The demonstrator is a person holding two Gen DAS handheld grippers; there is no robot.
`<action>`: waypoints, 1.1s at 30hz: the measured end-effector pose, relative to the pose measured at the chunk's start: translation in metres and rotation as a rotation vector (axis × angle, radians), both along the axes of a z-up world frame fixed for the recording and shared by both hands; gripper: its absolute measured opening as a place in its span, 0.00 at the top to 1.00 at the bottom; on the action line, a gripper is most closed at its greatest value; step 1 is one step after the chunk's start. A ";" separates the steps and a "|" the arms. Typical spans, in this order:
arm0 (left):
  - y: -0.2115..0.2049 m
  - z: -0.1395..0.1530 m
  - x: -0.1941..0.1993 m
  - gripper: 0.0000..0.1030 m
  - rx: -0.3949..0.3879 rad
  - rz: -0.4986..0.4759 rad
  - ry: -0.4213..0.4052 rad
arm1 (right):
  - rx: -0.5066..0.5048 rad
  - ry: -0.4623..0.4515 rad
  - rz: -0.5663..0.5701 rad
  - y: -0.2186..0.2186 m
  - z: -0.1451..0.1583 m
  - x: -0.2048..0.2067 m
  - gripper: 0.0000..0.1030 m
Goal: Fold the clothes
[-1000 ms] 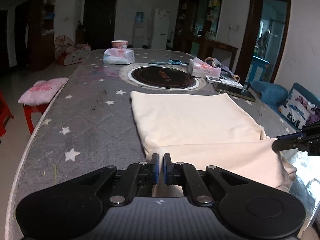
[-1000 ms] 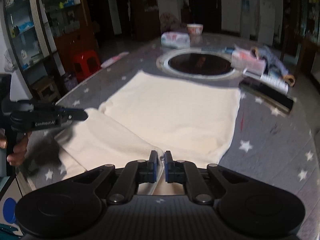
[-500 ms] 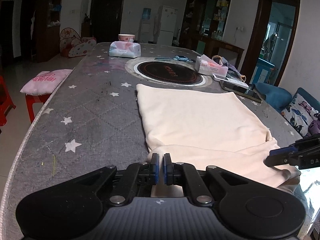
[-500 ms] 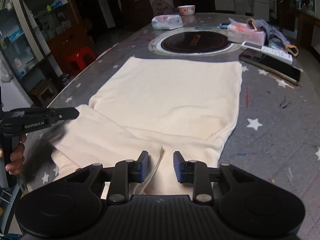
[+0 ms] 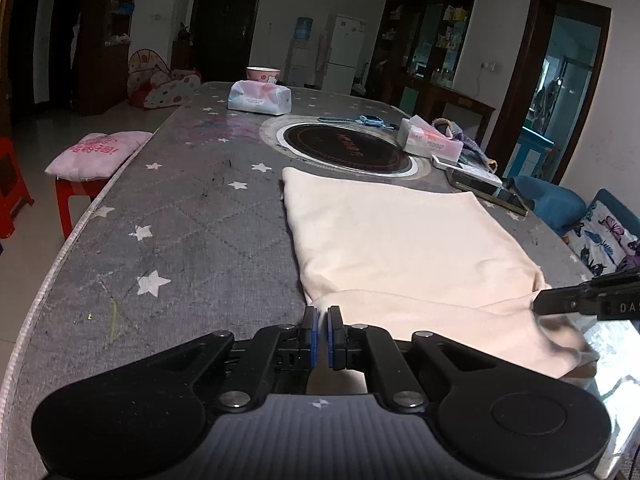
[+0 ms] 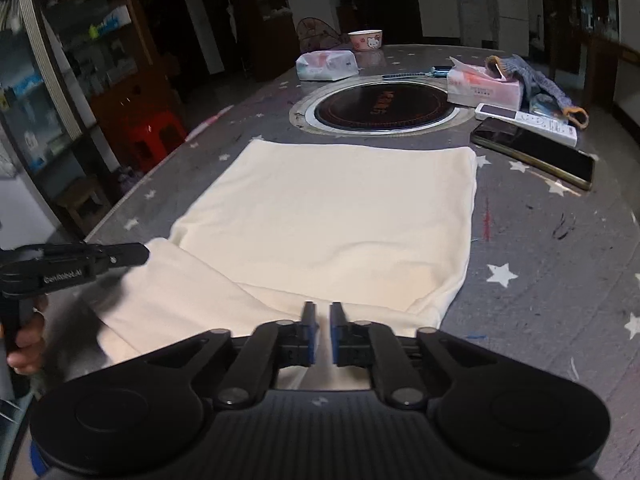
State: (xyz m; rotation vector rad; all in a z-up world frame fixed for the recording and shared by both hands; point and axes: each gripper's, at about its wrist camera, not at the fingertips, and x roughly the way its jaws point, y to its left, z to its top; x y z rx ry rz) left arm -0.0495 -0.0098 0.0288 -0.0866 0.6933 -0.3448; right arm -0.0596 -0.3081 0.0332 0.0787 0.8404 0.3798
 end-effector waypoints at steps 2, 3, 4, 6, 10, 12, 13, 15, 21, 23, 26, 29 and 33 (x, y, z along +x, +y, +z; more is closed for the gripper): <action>0.001 0.002 0.000 0.92 -0.011 -0.002 0.005 | 0.008 -0.001 0.015 0.000 0.001 -0.002 0.85; 0.001 0.003 0.000 0.91 -0.015 -0.002 0.007 | 0.004 0.006 0.026 0.002 0.000 -0.002 0.84; 0.001 0.004 0.001 0.90 -0.019 -0.002 0.010 | 0.001 0.013 0.031 0.004 -0.001 -0.001 0.82; -0.001 0.003 0.001 0.89 -0.023 -0.007 0.018 | -0.010 0.028 0.025 0.006 -0.006 0.001 0.82; -0.006 0.001 0.002 0.90 -0.004 -0.018 0.022 | -0.018 0.041 0.030 0.009 -0.012 0.002 0.89; -0.008 0.000 0.002 0.91 0.004 -0.024 0.020 | -0.044 0.022 0.041 0.013 -0.009 0.000 0.92; -0.008 0.000 0.002 0.93 0.006 -0.024 0.016 | -0.058 0.002 0.044 0.015 -0.006 -0.002 0.93; -0.007 0.001 0.002 0.95 0.011 -0.021 0.005 | -0.087 -0.038 0.051 0.018 0.000 -0.005 0.94; -0.006 0.001 0.000 0.96 0.034 -0.007 -0.013 | -0.113 -0.095 0.034 0.021 0.008 -0.005 0.94; -0.007 -0.001 0.000 0.96 0.040 -0.008 -0.009 | -0.108 -0.041 0.037 0.021 -0.002 0.000 0.93; -0.005 0.002 0.001 0.94 0.031 -0.012 -0.005 | -0.123 -0.028 0.021 0.016 -0.007 0.000 0.83; -0.005 0.010 0.000 0.93 0.025 -0.024 -0.013 | -0.118 -0.049 0.042 0.013 0.003 -0.003 0.82; -0.018 0.022 -0.004 0.93 0.004 -0.083 -0.027 | -0.108 -0.068 0.118 0.024 0.014 -0.003 0.82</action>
